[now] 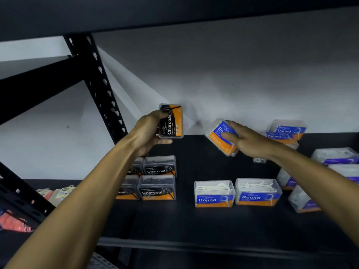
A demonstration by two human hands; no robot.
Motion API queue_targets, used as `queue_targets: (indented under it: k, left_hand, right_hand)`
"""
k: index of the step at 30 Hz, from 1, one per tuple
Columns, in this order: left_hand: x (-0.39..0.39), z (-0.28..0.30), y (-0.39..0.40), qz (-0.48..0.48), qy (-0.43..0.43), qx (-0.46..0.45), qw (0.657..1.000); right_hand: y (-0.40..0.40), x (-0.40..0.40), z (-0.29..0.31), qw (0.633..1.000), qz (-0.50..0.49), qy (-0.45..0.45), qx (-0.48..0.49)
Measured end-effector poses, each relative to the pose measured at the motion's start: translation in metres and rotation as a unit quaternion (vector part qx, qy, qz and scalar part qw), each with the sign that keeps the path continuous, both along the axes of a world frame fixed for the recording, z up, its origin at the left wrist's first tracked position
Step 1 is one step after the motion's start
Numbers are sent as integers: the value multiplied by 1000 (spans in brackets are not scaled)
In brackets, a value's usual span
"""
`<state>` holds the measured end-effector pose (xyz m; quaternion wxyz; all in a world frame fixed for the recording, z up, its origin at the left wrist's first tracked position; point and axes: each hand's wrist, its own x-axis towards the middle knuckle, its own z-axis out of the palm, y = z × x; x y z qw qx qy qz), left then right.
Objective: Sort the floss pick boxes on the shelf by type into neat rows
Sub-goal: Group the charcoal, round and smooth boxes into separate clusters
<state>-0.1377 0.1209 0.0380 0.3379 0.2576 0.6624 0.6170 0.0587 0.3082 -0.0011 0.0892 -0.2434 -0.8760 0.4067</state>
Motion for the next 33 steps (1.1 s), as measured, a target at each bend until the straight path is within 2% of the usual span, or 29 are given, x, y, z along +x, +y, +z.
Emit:
queue_targets:
  k: [4, 5, 7, 9, 11, 14, 20, 33]
  left_hand:
    - [-11, 4, -5, -26, 97, -49, 994]
    - [-16, 5, -6, -34, 149, -77, 985]
    - [-26, 6, -6, -65, 309, -161, 935]
    - [-35, 6, -2, -91, 449, -236, 857]
    - [-42, 3, 3, -121, 501, -283, 809]
    - [-43, -6, 7, -171, 518, -319, 775]
    - [-47, -24, 8, -223, 504, -345, 760]
    - [-53, -35, 3, -229, 479, -363, 766]
  right_hand:
    - [2, 0, 0, 999, 13, -12, -28]
    - [2, 0, 0, 999, 12, -15, -26]
    - [1, -2, 1, 1000, 5, -25, 0]
    - [-1, -2, 3, 999, -4, -34, 33]
    - [-2, -3, 5, 998, -11, -41, 48]
    - [-6, -2, 10, 996, 3, -56, 68]
    - [-15, -2, 14, 994, 27, -77, 77]
    - [-27, -7, 17, 988, 61, -99, 100]
